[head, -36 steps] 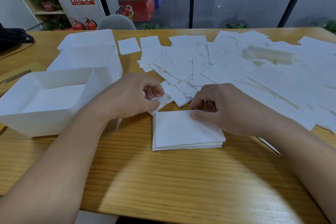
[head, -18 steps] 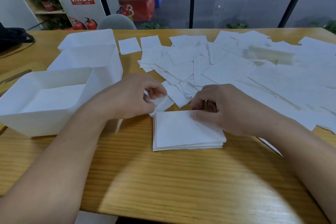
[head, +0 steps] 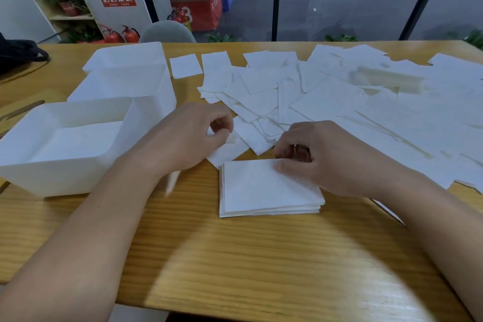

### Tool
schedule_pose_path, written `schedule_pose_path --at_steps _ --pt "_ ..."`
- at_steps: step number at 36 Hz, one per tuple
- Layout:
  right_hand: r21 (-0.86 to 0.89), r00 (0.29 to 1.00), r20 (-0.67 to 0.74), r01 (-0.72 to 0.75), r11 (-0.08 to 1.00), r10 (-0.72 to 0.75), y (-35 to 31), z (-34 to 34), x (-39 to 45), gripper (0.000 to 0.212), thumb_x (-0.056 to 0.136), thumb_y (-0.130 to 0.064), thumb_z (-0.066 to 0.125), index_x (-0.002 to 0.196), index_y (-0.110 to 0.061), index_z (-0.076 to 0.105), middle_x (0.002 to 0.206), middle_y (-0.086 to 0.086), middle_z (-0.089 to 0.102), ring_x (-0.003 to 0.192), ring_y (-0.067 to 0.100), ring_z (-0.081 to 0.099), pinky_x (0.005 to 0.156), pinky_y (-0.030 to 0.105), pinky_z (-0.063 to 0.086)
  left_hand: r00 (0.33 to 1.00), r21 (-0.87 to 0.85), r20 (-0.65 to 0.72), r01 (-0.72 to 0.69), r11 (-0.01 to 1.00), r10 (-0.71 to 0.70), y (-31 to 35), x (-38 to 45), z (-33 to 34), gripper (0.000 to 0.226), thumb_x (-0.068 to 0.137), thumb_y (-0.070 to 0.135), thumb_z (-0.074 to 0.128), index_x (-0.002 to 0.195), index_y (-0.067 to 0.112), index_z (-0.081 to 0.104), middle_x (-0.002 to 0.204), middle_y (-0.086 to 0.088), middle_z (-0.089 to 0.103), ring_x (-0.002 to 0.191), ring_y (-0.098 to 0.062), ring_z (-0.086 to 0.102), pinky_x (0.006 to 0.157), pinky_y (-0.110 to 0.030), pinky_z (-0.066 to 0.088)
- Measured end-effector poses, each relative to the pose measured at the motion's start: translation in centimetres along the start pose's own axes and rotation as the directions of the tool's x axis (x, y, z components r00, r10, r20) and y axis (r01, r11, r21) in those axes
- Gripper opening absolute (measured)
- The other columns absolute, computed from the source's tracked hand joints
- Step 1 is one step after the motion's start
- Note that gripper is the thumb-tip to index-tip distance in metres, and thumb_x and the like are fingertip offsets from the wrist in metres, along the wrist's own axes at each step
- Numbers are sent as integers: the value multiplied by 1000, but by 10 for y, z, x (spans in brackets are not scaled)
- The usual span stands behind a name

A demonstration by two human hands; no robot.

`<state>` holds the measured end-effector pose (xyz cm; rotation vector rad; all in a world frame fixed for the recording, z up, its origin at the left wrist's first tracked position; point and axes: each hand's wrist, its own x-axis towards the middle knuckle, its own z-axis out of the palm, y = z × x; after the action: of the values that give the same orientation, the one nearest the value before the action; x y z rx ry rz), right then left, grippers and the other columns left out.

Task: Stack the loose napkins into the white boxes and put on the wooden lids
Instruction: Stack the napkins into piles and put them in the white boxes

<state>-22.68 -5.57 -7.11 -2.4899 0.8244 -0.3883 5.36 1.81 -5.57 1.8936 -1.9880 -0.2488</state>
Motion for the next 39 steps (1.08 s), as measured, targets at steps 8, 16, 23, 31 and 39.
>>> schedule_pose_path --at_steps 8,16,23,31,39 --pt "43 972 -236 13 999 -2 -8 7 5 39 90 -49 82 126 -40 69 105 -18 65 84 12 61 74 22 49 974 -114 -90 -217 969 208 19 -3 6 11 110 26 62 108 34 69 100 16 71 99 -11 65 85 -45 54" --pt "84 943 -329 79 993 -47 -21 14 5 28 89 -45 86 84 -46 58 81 -18 52 74 6 53 65 15 36 913 -237 -197 -398 886 358 43 -9 16 14 110 23 64 121 24 73 103 13 77 98 -20 72 88 -41 53" --pt "133 930 -368 32 991 20 -10 4 5 13 93 -33 84 85 -34 74 78 -11 65 74 17 58 65 27 46 949 -227 -171 -299 927 264 34 -8 11 56 99 38 79 151 36 57 117 17 70 109 -15 68 90 -36 57" --pt "255 902 -420 11 967 100 -3 -11 4 16 95 -30 82 81 -28 75 79 -8 68 74 19 61 74 44 54 984 -260 -164 -116 958 75 16 -5 4 11 106 36 69 101 34 78 95 17 75 95 -10 69 80 -39 55" --pt "290 924 -381 84 953 35 -13 -16 1 24 97 -32 81 121 -33 75 100 -6 76 91 20 72 84 45 60 983 -382 -101 -180 906 152 24 -7 5 12 109 34 68 107 32 79 103 12 78 102 -15 72 87 -39 56"
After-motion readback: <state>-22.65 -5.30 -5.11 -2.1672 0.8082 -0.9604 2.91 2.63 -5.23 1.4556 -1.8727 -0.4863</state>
